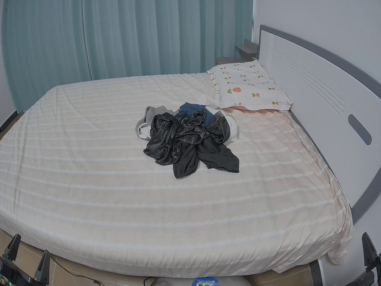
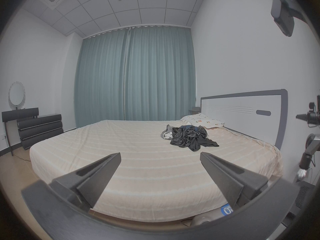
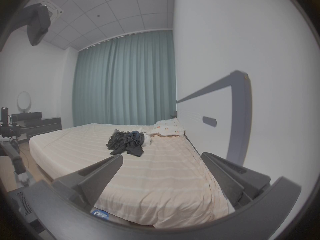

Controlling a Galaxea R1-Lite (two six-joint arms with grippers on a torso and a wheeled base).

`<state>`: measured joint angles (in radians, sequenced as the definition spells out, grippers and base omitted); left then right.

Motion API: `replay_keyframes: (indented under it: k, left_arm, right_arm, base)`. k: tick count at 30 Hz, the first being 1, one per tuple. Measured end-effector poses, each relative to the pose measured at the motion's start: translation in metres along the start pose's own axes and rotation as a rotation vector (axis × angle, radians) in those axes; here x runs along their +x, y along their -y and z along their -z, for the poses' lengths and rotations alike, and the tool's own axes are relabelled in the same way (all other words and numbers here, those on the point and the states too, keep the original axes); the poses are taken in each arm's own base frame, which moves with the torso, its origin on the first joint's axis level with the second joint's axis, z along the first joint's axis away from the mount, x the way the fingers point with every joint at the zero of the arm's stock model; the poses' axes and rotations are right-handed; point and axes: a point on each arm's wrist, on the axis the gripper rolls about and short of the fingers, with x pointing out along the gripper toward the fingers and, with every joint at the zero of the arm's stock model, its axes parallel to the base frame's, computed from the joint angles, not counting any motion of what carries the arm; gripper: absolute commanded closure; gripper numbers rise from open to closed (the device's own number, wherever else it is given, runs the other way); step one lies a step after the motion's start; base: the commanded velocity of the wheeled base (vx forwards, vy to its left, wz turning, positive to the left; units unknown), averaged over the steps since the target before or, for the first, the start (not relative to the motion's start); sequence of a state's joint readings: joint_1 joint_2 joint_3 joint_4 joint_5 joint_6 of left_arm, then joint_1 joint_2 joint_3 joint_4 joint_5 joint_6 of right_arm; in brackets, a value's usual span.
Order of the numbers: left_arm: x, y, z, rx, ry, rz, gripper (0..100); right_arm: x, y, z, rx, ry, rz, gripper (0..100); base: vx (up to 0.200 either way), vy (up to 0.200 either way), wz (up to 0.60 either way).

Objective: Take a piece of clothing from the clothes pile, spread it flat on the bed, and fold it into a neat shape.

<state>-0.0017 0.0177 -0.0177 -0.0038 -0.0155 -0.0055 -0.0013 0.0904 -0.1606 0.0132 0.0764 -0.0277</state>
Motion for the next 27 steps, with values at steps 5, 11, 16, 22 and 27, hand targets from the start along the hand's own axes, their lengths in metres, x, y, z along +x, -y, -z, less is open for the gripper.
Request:
replay_keyframes:
  k: [5,11,16,22,27]
  left_arm:
    - [0.000,0.000,0.000,0.000,0.000,0.000,0]
    - [0.000,0.000,0.000,0.000,0.000,0.000,0]
    - [0.000,0.000,0.000,0.000,0.000,0.000,0]
    - [0.000,0.000,0.000,0.000,0.000,0.000,0]
    - [0.000,0.000,0.000,0.000,0.000,0.000,0]
  right_arm:
    - [0.017,0.001,-0.016,0.011,-0.093,-0.057,0]
    - [0.056,0.002,-0.027,0.051,-0.248,-0.137,0]
    - [0.098,0.000,-0.032,0.089,-0.346,-0.188,0]
    - [0.153,-0.008,-0.032,0.157,-0.450,-0.206,0]
    - [0.206,-0.020,-0.026,0.208,-0.509,-0.188,0]
  base:
    - [0.000,0.000,0.00]
    - [0.000,0.000,0.00]
    - [0.000,0.000,0.00]
    - [0.000,0.000,0.00]
    - [0.000,0.000,0.00]
